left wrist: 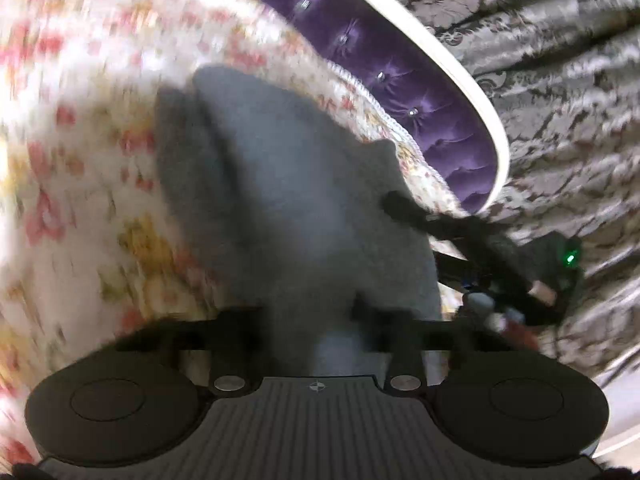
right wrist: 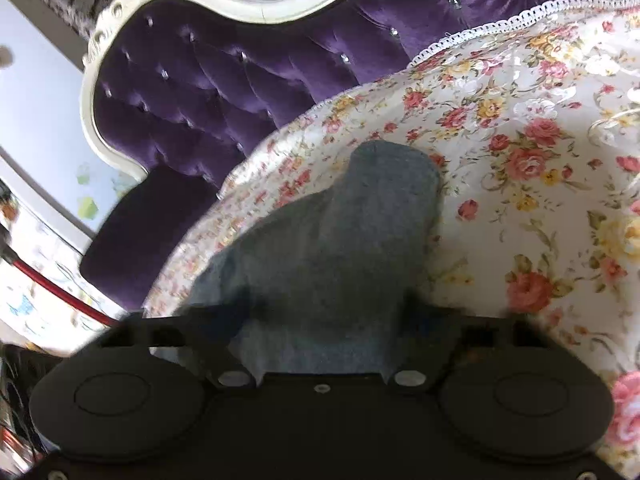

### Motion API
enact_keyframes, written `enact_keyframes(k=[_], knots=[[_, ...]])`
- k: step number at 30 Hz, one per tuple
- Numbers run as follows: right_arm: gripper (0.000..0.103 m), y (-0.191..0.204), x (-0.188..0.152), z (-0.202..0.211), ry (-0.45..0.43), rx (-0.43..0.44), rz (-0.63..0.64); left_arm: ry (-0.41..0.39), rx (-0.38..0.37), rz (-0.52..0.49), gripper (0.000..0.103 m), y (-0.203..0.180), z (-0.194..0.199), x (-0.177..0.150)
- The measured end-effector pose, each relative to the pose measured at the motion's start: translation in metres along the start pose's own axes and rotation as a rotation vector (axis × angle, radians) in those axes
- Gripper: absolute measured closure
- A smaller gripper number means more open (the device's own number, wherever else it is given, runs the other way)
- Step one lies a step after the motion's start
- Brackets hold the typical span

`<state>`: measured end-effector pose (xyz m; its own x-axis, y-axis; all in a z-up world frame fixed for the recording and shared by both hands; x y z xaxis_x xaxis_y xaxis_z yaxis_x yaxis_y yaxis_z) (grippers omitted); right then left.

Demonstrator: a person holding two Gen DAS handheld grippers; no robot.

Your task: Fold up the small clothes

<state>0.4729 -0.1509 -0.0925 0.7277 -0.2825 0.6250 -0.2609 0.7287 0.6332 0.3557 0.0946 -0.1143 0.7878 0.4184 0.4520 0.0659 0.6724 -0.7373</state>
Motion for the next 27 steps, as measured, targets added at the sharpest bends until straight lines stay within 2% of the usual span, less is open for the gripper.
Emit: enact_keyframes(k=[2,8,13,18,22,25,27], knots=[[0.058,0.005,0.000,0.006,0.007,-0.009,0.028,0.008,-0.023,0.025,0.079,0.000,0.002,-0.003],[0.060,0.021,0.002,0.041,0.008,-0.078,0.000,0.052,-0.074,0.065,0.080,-0.022,0.019,-0.016],[0.061,0.026,-0.015,0.084,0.023,-0.119,-0.009,0.106,-0.125,0.032,0.080,-0.047,0.041,-0.050],[0.061,0.034,-0.049,0.135,0.015,-0.124,-0.017,0.171,-0.162,0.007,0.080,-0.059,0.062,-0.101],[0.061,0.037,-0.081,0.176,-0.014,-0.128,-0.021,0.181,-0.151,-0.034,0.080,-0.063,0.080,-0.137],[0.061,0.036,-0.102,0.202,-0.066,-0.174,-0.003,0.156,-0.116,-0.087,0.079,-0.058,0.095,-0.157],[0.061,0.034,-0.112,0.216,-0.103,-0.197,0.002,0.140,-0.091,-0.083,0.079,-0.052,0.101,-0.165]])
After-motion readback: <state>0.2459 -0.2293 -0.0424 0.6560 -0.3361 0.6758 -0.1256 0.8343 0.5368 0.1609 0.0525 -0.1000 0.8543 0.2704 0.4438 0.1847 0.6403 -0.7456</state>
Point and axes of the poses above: each gripper's, at about its wrist camera, not at the fingertips, and z roughly against the way its jaws point, y to its left, x to its top, the point moved 3 cm from there along -z, roughly the way its jaws point, and after that the axes turned 9 degrees about -y, right-handed, at the moved point
